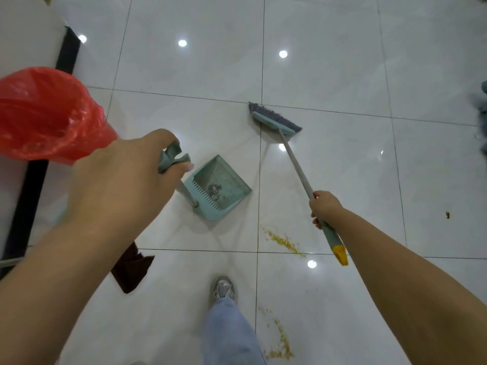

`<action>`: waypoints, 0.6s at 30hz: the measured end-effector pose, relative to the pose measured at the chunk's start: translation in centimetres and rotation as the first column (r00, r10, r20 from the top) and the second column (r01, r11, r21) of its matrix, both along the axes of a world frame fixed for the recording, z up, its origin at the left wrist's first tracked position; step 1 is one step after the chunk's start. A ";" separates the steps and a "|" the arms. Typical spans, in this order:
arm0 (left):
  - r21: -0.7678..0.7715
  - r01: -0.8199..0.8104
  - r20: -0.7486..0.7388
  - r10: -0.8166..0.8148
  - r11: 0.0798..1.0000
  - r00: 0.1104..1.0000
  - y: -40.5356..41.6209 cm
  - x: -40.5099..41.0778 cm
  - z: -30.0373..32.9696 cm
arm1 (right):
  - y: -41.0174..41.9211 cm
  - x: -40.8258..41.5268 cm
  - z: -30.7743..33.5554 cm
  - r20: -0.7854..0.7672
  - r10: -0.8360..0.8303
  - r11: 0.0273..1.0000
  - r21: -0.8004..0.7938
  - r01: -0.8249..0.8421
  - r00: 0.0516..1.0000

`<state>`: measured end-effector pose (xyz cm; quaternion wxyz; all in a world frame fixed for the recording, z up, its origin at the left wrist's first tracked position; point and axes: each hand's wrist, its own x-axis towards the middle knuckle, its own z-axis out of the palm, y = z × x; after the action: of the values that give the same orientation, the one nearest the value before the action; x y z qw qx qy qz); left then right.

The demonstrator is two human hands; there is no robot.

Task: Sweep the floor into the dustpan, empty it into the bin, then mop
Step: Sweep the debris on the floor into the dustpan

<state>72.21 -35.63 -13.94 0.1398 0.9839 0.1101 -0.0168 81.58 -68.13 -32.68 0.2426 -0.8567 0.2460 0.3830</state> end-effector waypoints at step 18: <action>0.024 0.174 -0.124 -0.170 0.984 0.978 1.4 -7.6 2.5 | -6.1 -28.3 4.8 -0.180 0.187 0.942 -0.247 -0.228 0.966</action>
<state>64.64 -34.18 -11.40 0.1139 0.9891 0.0331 -0.0869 53.33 -74.25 -27.87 0.0639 -0.8704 0.2214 0.4350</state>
